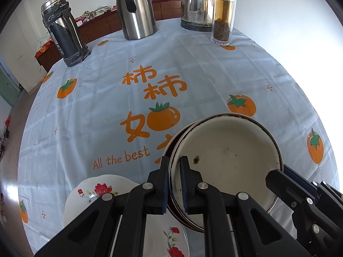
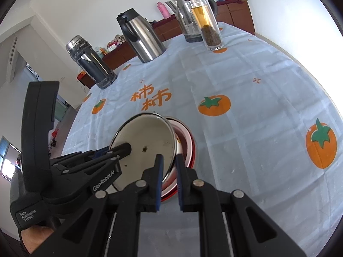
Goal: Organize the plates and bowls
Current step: 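Lower the white enamel bowl onto the red bowl in the steel bowl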
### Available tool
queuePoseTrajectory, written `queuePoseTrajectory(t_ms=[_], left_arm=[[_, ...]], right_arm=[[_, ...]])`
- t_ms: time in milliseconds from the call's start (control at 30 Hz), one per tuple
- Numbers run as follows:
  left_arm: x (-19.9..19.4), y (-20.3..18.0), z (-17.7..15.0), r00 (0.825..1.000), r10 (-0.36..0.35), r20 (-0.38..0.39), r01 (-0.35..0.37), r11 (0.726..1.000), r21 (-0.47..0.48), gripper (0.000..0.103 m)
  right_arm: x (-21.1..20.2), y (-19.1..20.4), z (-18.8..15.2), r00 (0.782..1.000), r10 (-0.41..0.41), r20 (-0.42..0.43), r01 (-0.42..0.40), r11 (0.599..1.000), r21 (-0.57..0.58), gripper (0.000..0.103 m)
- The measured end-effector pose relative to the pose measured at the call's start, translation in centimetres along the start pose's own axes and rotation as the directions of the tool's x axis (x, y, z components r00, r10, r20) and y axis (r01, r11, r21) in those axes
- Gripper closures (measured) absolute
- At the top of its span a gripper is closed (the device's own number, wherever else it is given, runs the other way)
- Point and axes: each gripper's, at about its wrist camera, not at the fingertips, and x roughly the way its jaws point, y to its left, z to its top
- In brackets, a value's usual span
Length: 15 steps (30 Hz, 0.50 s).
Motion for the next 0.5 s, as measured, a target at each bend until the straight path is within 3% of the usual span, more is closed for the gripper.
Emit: queuePoseTrajectory(t_ms=[500], left_arm=[[-0.02, -0.43, -0.30, 1.000, 0.019, 0.010, -0.019, 1.000, 0.012, 0.091]], right_arm=[[-0.04, 0.45, -0.17, 1.000, -0.013, 0.027, 0.014, 1.000, -0.019, 0.089]])
